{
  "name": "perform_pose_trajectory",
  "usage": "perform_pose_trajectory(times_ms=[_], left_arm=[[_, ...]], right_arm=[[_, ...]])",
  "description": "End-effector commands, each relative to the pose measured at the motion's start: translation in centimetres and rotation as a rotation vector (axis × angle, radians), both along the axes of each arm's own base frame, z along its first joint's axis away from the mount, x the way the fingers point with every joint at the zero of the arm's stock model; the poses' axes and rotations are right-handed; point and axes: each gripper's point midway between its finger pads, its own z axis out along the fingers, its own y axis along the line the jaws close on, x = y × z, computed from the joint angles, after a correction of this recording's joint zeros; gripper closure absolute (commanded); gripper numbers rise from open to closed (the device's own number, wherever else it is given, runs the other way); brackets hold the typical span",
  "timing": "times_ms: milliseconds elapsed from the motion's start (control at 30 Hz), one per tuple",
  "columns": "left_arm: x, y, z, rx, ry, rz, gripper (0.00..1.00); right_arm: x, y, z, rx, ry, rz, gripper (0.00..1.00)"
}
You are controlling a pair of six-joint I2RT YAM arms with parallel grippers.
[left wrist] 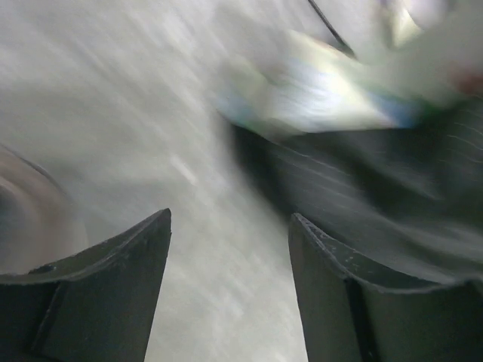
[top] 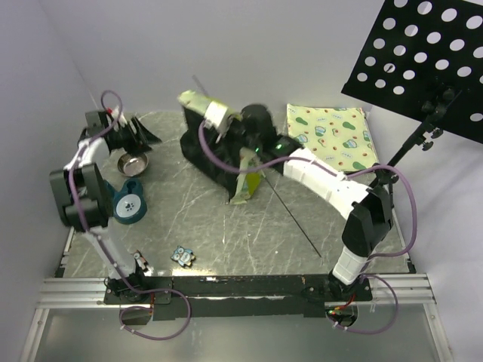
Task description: Set up the pet tent
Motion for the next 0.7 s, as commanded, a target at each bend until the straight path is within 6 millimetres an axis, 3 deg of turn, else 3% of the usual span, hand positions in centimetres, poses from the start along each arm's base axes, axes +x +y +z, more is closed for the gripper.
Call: perform_pose_trajectory(times_ms=[0, 100, 233, 333, 367, 433, 500, 533, 567, 667], left_arm=[[-6.9, -7.2, 4.6, -0.303, -0.036, -0.161, 0.32], [-8.0, -7.5, 4.5, -0.275, -0.054, -0.15, 0.33], [-7.5, -3.8, 5.5, -0.248, -0.078, -0.039, 0.3], [-7.3, -0.6, 6.7, -0.144, -0.124, 0.0, 0.22], [-6.9, 0.4, 7.6, -0.07, -0.155, -0.006, 0.21], [-7.3, 1.8, 7.3, 0.057, -0.143, -0.045, 0.19], [-7.8, 2.6, 7.3, 0.156, -0.155, -0.105, 0.16], [-8.0, 2.8, 7.3, 0.208, -0.172, -0.146, 0.04], [-8.3, 3.0, 7.5, 0.257, -0.2, -0.194, 0.02], [-9.7, 2.3, 8.7, 0.342, -0.311, -0.373, 0.0]], right_arm=[[-5.8, 3.1, 0.6, 0.034, 0.037, 0.185, 1.0], [-10.3, 4.8, -1.4, 0.044, 0.223, 0.298, 1.0], [-17.1, 7.2, -5.6, 0.004, 0.453, 0.475, 1.0], [-19.9, 8.2, -8.6, -0.042, 0.578, 0.537, 0.98], [-20.6, 8.3, -9.5, -0.063, 0.62, 0.553, 0.9], [-22.7, 7.9, -10.7, -0.13, 0.739, 0.613, 0.66], [-23.6, 7.4, -10.1, -0.153, 0.807, 0.644, 0.57], [-23.6, 7.1, -9.5, -0.148, 0.826, 0.632, 0.5], [-23.3, 6.6, -8.5, -0.125, 0.841, 0.627, 0.45], [-20.6, 4.6, -5.1, 0.008, 0.886, 0.532, 0.25]])
